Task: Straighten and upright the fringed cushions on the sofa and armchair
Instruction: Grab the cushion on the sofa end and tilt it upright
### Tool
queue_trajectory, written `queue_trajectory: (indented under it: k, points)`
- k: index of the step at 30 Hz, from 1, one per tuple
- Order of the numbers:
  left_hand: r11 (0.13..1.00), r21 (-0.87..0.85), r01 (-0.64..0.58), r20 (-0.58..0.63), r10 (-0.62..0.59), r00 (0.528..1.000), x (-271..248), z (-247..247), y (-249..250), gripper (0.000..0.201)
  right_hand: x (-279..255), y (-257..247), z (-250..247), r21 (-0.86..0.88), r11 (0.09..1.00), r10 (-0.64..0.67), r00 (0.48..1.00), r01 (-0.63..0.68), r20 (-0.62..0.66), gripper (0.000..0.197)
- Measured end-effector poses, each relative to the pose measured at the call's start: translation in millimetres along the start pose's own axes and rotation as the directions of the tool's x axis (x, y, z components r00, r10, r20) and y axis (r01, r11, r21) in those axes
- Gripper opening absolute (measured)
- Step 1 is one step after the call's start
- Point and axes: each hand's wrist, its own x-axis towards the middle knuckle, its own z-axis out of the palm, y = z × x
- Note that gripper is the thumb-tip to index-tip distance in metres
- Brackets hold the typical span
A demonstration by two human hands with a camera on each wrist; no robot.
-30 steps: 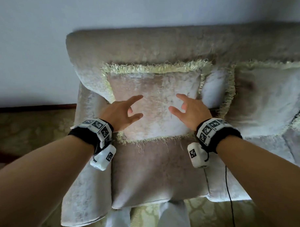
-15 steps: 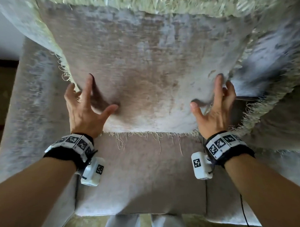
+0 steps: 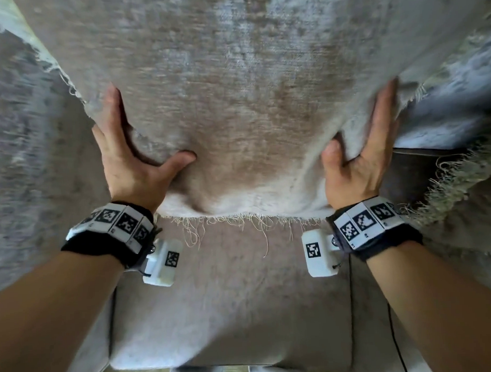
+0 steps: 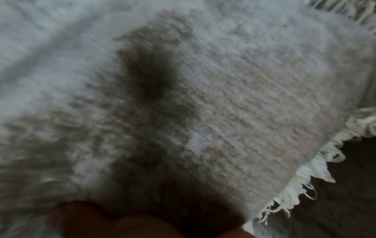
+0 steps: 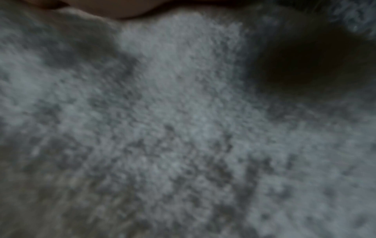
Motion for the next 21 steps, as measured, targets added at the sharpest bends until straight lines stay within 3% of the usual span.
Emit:
queue_trajectory:
  k: [6, 10, 16, 21]
  points:
    - [0.977, -0.118, 0.177, -0.085, -0.187, 0.979, -49.4, -11.1, 27.0, 0.122, 35.4, -56.8, -46.9, -0.085, 0.988, -0.125, 0.99, 0.13, 0.071, 0.095]
    - [0.896, -0.301, 0.326, -0.145, -0.381, 0.913, -79.0, -0.3, 36.5, 0.115, 74.2, -96.4, -60.8, -0.063, 0.96, -0.26, 0.953, 0.272, 0.155, 0.084]
    - [0.852, -0.42, 0.312, -0.286, -0.45, 0.846, -53.6, 28.9, 31.9, 0.102, 102.7, -111.1, -42.1, -0.071, 0.918, -0.377, 0.913, 0.391, 0.157, 0.086]
    - [0.848, -0.428, 0.312, -0.287, -0.455, 0.843, -39.1, 54.3, 13.7, 0.095, 102.8, -85.2, -21.4, -0.145, 0.916, -0.355, 0.924, 0.373, 0.14, 0.088]
